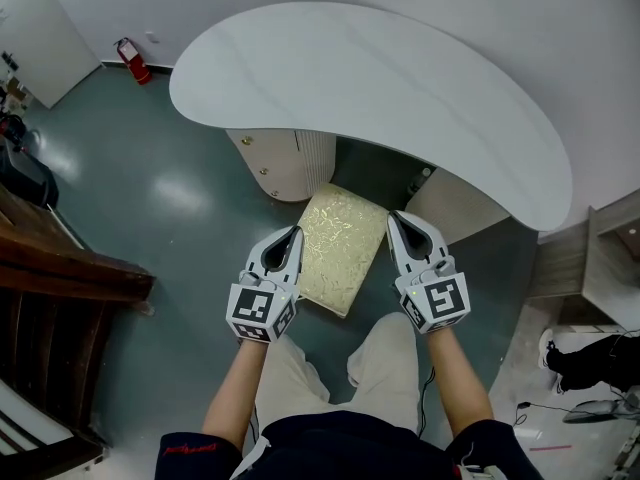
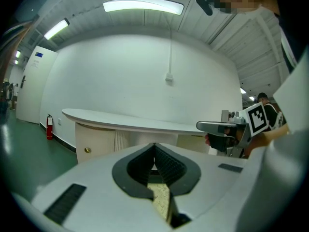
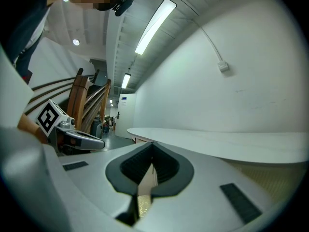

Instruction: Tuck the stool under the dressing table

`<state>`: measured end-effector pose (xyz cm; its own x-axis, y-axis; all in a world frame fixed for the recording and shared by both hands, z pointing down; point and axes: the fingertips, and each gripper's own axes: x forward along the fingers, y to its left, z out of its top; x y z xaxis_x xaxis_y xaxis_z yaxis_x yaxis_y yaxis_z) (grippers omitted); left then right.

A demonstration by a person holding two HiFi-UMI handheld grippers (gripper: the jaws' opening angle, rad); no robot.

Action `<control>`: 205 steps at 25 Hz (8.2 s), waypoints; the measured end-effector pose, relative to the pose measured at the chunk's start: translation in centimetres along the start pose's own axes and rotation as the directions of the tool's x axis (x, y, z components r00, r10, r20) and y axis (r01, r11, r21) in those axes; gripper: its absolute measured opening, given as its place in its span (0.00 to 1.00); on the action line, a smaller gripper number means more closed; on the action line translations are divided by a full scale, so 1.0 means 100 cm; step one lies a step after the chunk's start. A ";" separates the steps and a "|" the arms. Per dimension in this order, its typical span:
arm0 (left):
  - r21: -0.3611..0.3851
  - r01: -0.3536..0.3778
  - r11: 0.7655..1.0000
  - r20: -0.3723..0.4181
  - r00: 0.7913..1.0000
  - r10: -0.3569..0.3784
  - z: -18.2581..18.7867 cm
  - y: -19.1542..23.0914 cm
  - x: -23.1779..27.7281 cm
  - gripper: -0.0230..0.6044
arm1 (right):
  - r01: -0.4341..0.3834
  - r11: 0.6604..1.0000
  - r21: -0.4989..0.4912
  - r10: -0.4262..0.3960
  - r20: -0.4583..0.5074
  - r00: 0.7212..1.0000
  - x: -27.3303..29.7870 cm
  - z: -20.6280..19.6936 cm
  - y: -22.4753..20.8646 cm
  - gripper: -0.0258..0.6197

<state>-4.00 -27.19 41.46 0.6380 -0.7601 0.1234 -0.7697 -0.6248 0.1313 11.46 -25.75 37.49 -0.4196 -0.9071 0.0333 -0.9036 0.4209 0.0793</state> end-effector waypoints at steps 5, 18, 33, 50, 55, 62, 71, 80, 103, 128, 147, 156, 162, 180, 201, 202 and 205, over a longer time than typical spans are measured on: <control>-0.006 -0.032 0.999 0.018 0.999 0.032 -0.024 0.013 0.010 0.06 | -0.010 1.000 -0.008 0.010 0.005 1.000 0.011 -0.030 -0.007 0.06; 0.028 0.041 0.999 0.034 0.999 -0.042 -0.107 0.013 0.044 0.06 | -0.018 0.999 -0.043 0.019 0.022 1.000 0.027 -0.119 -0.018 0.06; 0.039 0.077 0.996 0.084 0.993 -0.080 -0.175 0.017 0.050 0.06 | -0.006 1.000 -0.012 0.006 0.058 0.998 0.019 -0.203 -0.021 0.06; 0.100 0.119 0.988 0.116 0.985 -0.130 -0.209 0.030 0.048 0.06 | 0.009 0.994 -0.107 -0.002 0.063 0.998 0.016 -0.230 -0.014 0.06; 0.149 0.156 0.977 0.099 0.980 -0.171 -0.217 0.027 0.043 0.06 | 0.027 0.991 -0.129 -0.019 0.063 0.998 0.013 -0.230 -0.009 0.06; 0.262 0.204 0.943 0.044 0.974 -0.223 -0.224 0.019 0.037 0.06 | 0.034 0.986 -0.161 -0.030 0.025 0.999 0.010 -0.233 0.004 0.06; 0.349 0.298 0.888 -0.069 0.954 -0.293 -0.241 0.006 0.022 0.06 | -0.056 0.978 -0.203 0.029 -0.136 0.990 0.000 -0.253 0.057 0.06; 0.391 0.369 0.843 -0.151 0.930 -0.337 -0.266 -0.007 -0.009 0.06 | -0.088 0.974 -0.210 0.034 -0.247 0.968 -0.024 -0.277 0.099 0.06; 0.557 0.472 0.683 -0.386 0.876 -0.290 -0.328 -0.022 -0.047 0.06 | -0.218 0.971 -0.094 0.164 -0.400 0.902 -0.064 -0.335 0.179 0.06; 0.547 0.489 0.680 -0.446 0.857 -0.257 -0.346 -0.025 -0.036 0.06 | -0.222 0.963 -0.153 0.125 -0.478 0.869 -0.063 -0.358 0.186 0.06; 0.512 0.448 0.733 -0.398 0.880 -0.260 -0.344 -0.022 0.001 0.06 | -0.129 0.978 -0.163 0.040 -0.460 0.887 -0.043 -0.364 0.152 0.06; 0.569 0.412 0.712 -0.378 0.900 -0.219 -0.338 -0.020 0.032 0.06 | -0.079 0.983 -0.168 -0.005 -0.453 0.892 -0.027 -0.363 0.122 0.06; 0.568 0.410 0.714 -0.380 0.900 -0.214 -0.338 -0.018 0.040 0.06 | -0.072 0.983 -0.171 -0.015 -0.460 0.888 -0.020 -0.366 0.117 0.06; 0.562 0.384 0.733 -0.368 0.909 -0.195 -0.334 -0.016 0.068 0.06 | -0.051 0.978 -0.203 -0.047 -0.452 0.891 -0.007 -0.367 0.091 0.06; 0.536 0.349 0.768 -0.347 0.921 -0.176 -0.326 -0.011 0.110 0.06 | -0.014 0.975 -0.224 -0.091 -0.450 0.889 0.017 -0.368 0.052 0.06; 0.535 0.344 0.772 -0.344 0.923 -0.173 -0.326 -0.010 0.113 0.06 | -0.013 0.974 -0.225 -0.092 -0.447 0.890 0.020 -0.367 0.050 0.06; 0.519 0.343 0.783 -0.341 0.923 -0.178 -0.325 -0.008 0.118 0.06 | -0.010 0.974 -0.227 -0.095 -0.446 0.890 0.024 -0.369 0.047 0.06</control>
<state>4.90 -29.83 74.81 0.7334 -0.5295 0.4263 -0.3956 -0.8425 -0.3658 9.35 -26.00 74.67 -0.2493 -0.8485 0.4669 -0.8560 0.4185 0.3035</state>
